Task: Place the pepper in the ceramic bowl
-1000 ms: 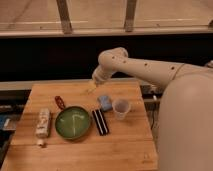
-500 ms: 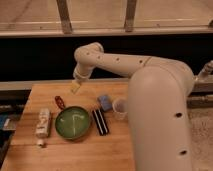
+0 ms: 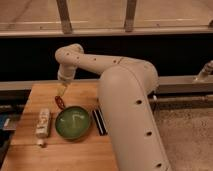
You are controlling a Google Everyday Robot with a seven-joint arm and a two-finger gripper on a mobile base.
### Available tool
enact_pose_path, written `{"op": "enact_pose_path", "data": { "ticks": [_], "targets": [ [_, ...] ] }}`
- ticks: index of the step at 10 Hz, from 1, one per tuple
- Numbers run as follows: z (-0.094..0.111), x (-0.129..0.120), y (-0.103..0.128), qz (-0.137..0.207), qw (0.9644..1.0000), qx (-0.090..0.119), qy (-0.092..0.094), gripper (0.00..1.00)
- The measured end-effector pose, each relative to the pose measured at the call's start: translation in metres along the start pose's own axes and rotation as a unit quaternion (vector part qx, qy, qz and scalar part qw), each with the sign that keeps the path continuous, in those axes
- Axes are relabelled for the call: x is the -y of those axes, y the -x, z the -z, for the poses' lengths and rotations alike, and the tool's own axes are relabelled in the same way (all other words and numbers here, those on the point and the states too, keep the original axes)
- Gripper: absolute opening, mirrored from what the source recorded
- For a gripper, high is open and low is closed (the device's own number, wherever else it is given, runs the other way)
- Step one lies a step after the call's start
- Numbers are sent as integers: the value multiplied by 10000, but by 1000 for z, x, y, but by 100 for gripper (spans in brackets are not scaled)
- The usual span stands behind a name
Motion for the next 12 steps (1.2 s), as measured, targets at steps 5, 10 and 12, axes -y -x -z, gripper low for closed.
{"op": "enact_pose_path", "data": {
  "ticks": [5,10,12],
  "targets": [
    [6,1,-10,-75,9999,-12,-103,61],
    [-9,-5,-47,-168,9995,-126,-215,61],
    [-17,-3,-50,-194,9995,-57,-228,61]
  ]
}}
